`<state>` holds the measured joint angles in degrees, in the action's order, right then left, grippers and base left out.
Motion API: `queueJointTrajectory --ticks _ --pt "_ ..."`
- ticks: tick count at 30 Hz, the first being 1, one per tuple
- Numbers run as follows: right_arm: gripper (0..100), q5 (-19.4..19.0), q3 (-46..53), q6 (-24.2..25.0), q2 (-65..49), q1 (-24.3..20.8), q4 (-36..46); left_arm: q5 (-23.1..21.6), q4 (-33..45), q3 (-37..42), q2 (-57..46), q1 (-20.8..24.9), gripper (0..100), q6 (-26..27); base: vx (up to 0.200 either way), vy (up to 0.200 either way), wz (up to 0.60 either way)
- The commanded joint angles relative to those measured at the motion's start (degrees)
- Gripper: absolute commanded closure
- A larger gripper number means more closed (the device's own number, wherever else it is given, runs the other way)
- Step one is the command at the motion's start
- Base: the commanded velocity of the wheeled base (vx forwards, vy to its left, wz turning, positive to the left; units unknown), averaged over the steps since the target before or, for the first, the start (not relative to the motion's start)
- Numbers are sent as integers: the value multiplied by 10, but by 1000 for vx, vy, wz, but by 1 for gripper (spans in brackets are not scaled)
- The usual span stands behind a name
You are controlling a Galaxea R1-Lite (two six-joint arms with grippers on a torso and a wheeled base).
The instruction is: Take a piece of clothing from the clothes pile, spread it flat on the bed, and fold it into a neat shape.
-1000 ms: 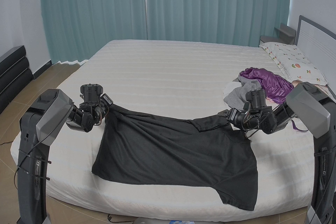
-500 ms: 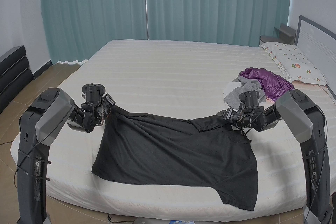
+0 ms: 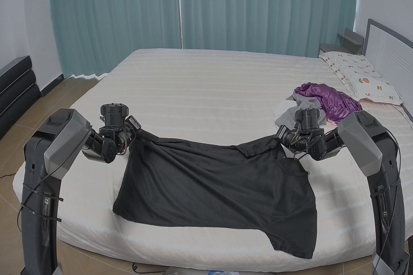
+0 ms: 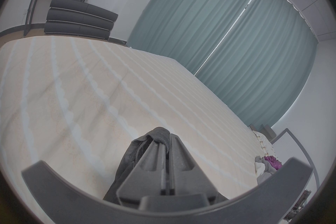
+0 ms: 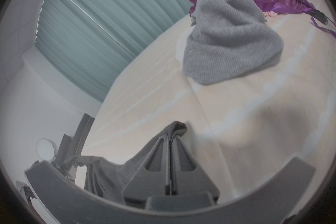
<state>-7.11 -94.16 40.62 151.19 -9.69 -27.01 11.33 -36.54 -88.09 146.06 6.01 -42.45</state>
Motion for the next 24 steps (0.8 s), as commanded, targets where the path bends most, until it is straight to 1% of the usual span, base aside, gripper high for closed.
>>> queueJointTrajectory --ticks 1,3,4,5,10,15,18,21,24 --pt "100 7 -8 3 -5 7 -27 1 -1 -5 3 -3 100 0 0 0 0" --pt "100 24 -19 3 -5 13 -43 1 -4 -7 3 -4 100 1 0 0 0" --pt "100 24 -19 3 -5 13 -43 1 -4 -7 3 -4 100 1 0 0 0" --pt "100 42 -40 3 -2 18 -57 1 -4 -11 3 -6 100 1 0 0 0" --pt "100 68 -82 -5 -4 32 -59 2 -6 -30 12 -7 100 1 0 0 0" --pt "100 77 -129 -27 3 38 -63 2 -14 -53 25 -7 100 1 0 0 0" --pt "100 84 -136 -30 14 36 -66 2 -14 -54 31 -7 100 1 0 0 0" --pt "100 90 -139 -53 40 33 -80 2 -16 -67 49 -6 100 2 0 0 0" --pt "100 97 -145 -64 64 32 -94 2 -16 -86 63 -7 100 3 0 0 0"
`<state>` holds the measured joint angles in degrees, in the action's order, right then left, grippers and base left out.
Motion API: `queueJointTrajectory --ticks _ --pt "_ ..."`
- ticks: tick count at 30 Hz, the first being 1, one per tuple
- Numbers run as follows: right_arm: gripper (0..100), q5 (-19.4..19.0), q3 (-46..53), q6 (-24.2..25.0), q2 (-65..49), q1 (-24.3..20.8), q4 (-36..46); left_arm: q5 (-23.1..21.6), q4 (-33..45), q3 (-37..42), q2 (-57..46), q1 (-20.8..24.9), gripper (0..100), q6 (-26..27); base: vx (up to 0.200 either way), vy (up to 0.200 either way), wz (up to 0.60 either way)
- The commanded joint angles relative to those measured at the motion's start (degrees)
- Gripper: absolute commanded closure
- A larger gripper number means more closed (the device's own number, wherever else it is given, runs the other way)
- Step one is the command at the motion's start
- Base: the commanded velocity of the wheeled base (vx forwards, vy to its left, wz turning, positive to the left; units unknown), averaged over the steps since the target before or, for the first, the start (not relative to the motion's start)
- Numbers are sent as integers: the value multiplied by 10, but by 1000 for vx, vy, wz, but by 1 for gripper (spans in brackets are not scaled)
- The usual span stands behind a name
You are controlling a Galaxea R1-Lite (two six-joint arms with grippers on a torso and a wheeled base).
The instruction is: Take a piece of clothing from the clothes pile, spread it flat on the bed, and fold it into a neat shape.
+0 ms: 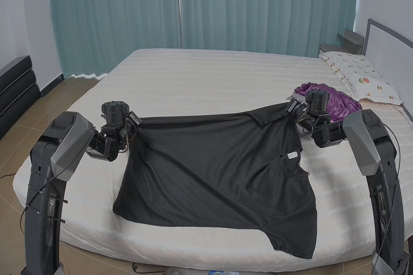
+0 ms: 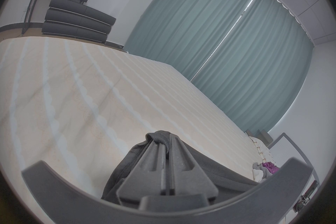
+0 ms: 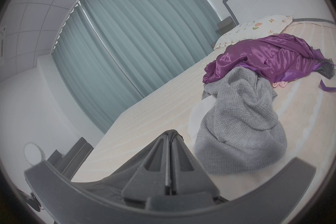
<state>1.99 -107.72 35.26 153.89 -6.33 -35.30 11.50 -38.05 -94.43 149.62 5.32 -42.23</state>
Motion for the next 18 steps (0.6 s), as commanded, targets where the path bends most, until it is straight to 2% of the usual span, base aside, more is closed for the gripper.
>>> queueJointTrajectory --ticks 1,8,9,11,12,18 --pt "100 6 -10 -11 38 -2 -11 0 -2 -23 28 0 100 0 0 0 0" --pt "100 6 -18 -13 59 -3 -12 0 -3 -34 46 1 100 1 0 0 0" --pt "0 6 -13 -13 60 -3 -11 -1 1 -34 50 2 100 1 0 0 0" --pt "0 6 -13 -13 60 -3 -10 -1 2 -35 51 2 100 1 0 0 0" --pt "0 5 -5 -13 59 -4 -3 0 3 -33 52 2 0 1 0 0 0" --pt "0 3 55 20 6 -6 -16 0 3 6 16 -1 0 3 0 0 0"
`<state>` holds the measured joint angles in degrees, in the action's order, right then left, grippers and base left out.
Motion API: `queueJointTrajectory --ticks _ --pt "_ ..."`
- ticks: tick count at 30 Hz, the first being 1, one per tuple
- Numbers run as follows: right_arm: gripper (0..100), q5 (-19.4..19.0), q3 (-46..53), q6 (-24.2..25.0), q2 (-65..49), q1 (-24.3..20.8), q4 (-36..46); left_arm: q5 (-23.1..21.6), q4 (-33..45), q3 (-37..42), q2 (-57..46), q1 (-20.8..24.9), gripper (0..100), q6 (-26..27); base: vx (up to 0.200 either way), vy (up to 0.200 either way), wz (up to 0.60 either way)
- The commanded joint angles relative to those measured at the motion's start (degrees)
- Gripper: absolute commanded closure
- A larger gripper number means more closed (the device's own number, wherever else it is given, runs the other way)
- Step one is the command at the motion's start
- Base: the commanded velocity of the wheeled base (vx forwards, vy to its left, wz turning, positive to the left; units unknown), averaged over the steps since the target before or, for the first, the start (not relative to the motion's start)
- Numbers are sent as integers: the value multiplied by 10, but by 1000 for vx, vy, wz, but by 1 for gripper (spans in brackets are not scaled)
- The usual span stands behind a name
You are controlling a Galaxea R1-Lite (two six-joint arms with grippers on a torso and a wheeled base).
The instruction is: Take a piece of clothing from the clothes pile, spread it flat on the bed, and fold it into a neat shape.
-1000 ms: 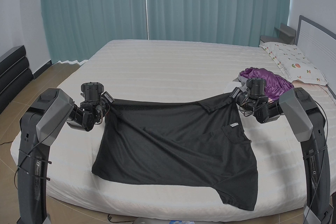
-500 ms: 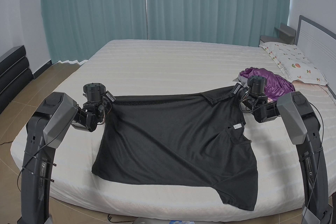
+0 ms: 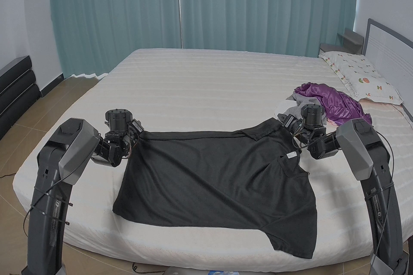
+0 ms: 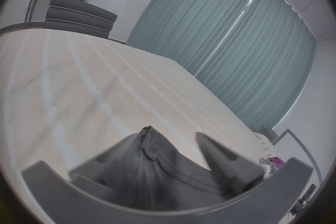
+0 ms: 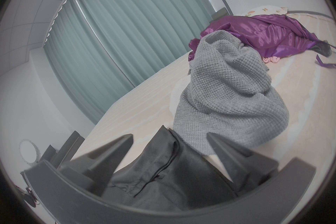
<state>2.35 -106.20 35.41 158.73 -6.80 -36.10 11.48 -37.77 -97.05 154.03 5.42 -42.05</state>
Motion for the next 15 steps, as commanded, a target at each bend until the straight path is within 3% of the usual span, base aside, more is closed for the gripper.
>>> queueJointTrajectory --ticks 1,4,6,8,15 --pt "0 -5 60 30 -61 -1 -13 -1 0 55 -45 -4 0 2 0 0 0" --pt "0 -20 135 55 -119 1 -28 -14 -5 125 -102 -11 0 15 0 0 0" --pt "0 -66 243 64 -186 1 -51 -41 -6 187 -157 -15 0 18 0 0 0" --pt "0 -85 324 69 -233 -1 -72 -48 -7 234 -196 -16 0 15 0 0 0" --pt "0 -94 572 71 -364 -8 -167 -77 -48 443 -324 -18 0 2 0 0 0"
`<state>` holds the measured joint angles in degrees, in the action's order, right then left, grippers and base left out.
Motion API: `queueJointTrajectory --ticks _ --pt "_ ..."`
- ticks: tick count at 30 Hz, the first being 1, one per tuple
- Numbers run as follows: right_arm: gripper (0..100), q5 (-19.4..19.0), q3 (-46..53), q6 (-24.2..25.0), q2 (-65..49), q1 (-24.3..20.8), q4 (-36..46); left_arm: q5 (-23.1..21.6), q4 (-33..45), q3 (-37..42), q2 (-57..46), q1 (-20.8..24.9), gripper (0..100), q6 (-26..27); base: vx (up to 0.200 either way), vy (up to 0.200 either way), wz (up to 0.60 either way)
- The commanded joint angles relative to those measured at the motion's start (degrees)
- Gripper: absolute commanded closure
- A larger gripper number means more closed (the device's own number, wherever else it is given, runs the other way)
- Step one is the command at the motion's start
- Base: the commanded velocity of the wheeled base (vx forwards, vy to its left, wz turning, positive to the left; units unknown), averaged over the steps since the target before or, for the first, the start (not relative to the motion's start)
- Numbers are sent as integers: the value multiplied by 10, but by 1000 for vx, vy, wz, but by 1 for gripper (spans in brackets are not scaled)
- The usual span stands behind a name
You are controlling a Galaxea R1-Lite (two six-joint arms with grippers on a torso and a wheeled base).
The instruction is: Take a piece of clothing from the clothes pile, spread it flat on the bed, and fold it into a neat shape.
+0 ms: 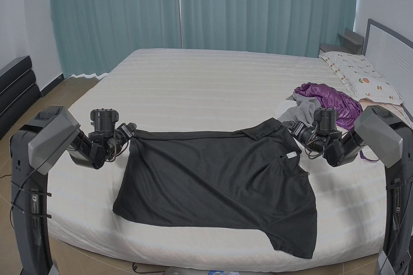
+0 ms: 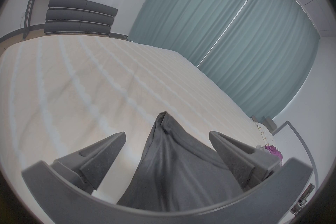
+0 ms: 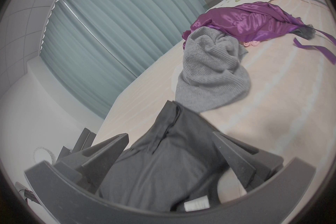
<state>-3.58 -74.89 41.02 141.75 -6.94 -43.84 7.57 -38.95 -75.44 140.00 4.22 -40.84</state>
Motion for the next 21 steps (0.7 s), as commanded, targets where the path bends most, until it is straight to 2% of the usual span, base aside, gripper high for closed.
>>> queueJointTrajectory --ticks 1,3,4,5,7,13,17,21 --pt "0 -34 302 14 -211 -10 -107 -48 -54 276 -205 -4 0 -21 0 0 0" --pt "0 -35 333 15 -222 -15 -118 -55 -70 311 -219 -2 0 -29 0 0 0" --pt "0 -35 381 22 -242 -19 -135 -60 -97 363 -233 2 0 -40 0 0 0" --pt "0 -35 384 23 -243 -19 -136 -60 -100 368 -234 3 0 -41 0 0 0" --pt "0 -37 443 40 -259 -26 -164 -60 -147 439 -249 19 0 -54 0 0 0" --pt "0 -34 525 56 -284 -42 -209 -59 -198 530 -264 32 0 -73 0 0 0" --pt "0 -37 569 85 -304 -48 -229 -61 -200 563 -258 39 0 -72 -200 0 0" --pt "0 -45 589 93 -293 -46 -247 -60 -202 587 -228 44 0 -71 -200 0 0"
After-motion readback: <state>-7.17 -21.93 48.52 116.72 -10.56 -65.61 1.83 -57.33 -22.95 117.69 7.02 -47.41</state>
